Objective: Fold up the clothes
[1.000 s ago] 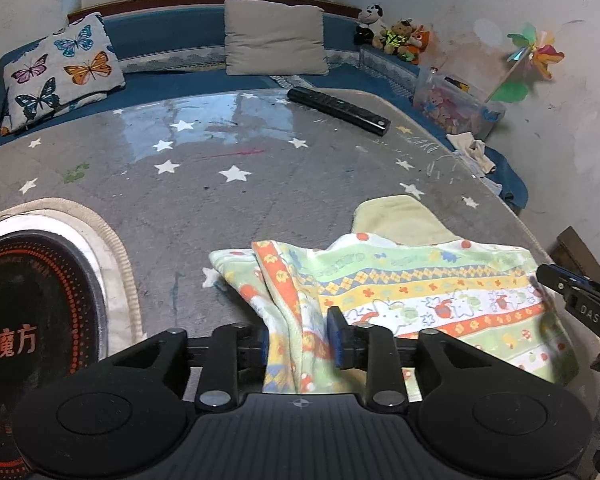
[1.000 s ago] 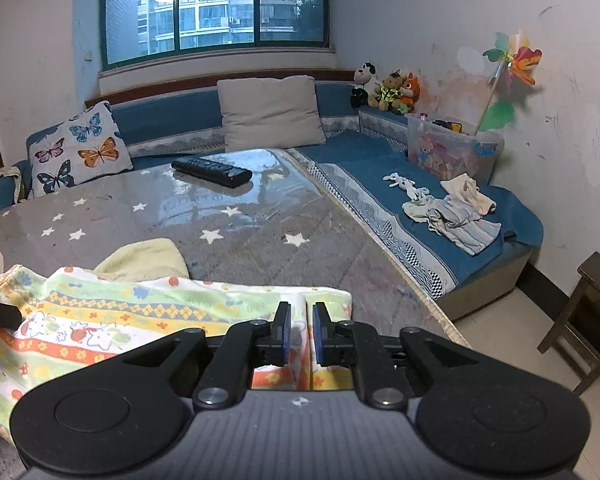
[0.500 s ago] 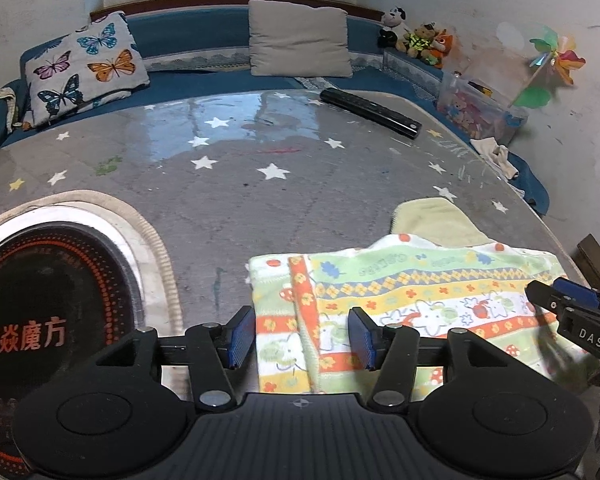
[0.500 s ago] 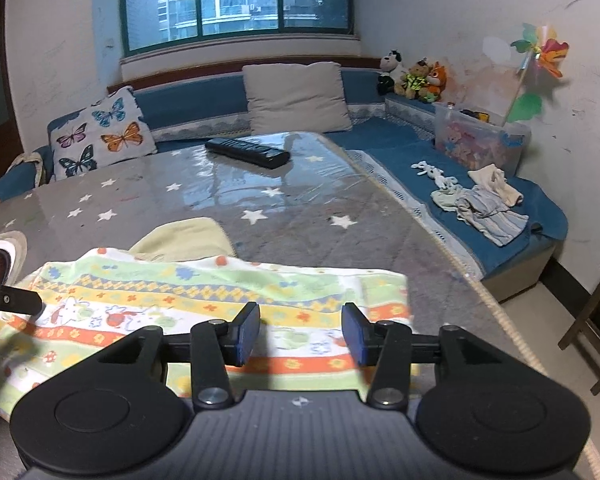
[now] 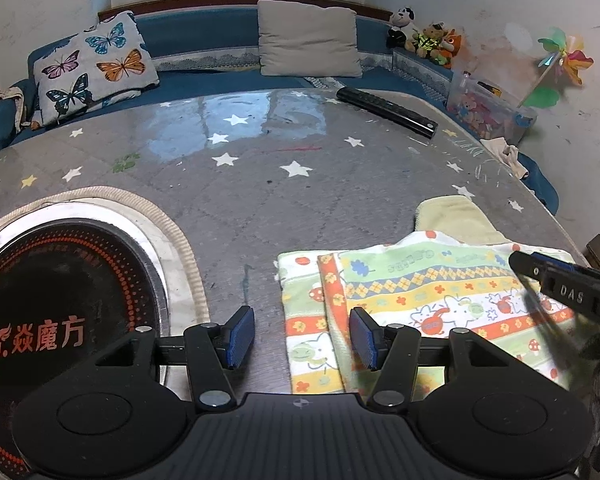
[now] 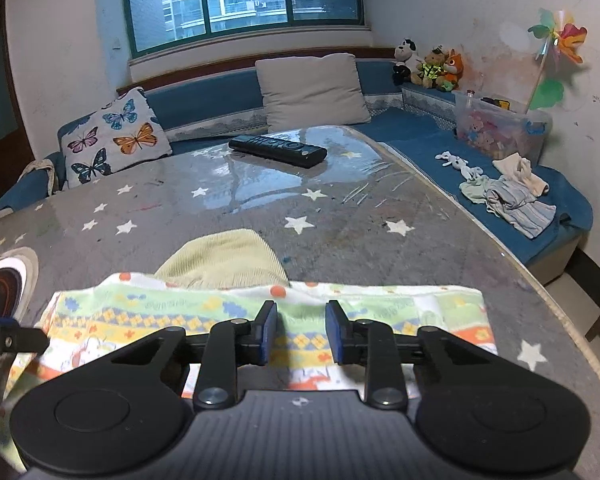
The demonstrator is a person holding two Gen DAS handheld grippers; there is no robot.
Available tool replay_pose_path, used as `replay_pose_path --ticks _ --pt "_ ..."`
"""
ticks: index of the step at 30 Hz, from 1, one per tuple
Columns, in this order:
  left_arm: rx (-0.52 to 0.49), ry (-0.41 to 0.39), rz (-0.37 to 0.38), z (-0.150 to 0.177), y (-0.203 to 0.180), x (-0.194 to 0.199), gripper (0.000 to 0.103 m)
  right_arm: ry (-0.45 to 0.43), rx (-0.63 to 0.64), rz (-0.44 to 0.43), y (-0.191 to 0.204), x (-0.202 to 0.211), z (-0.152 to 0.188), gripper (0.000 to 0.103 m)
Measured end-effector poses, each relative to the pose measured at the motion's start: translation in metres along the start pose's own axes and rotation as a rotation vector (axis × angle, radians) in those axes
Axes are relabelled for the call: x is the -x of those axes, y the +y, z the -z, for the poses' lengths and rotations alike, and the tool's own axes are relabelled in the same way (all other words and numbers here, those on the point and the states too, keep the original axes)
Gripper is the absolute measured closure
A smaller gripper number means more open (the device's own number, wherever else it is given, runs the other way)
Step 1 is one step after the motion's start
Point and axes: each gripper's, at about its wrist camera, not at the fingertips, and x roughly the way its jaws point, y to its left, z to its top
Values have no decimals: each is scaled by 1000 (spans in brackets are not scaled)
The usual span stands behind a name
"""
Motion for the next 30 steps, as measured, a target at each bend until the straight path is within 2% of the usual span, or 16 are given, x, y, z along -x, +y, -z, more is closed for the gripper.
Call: replay_pose_path --ticks 7,15,22,30 --pt "9 -9 -6 1 4 5 40 -14 8 -23 11 6 -3 76" --pt "20 -18 -10 1 11 10 35 -12 88 -106 54 1 -4 75" --pt "30 -23 -23 1 19 13 27 -12 147 -122 83 -10 -1 75" --pt "42 -27 -35 3 22 16 17 -12 180 -151 88 7 10 75"
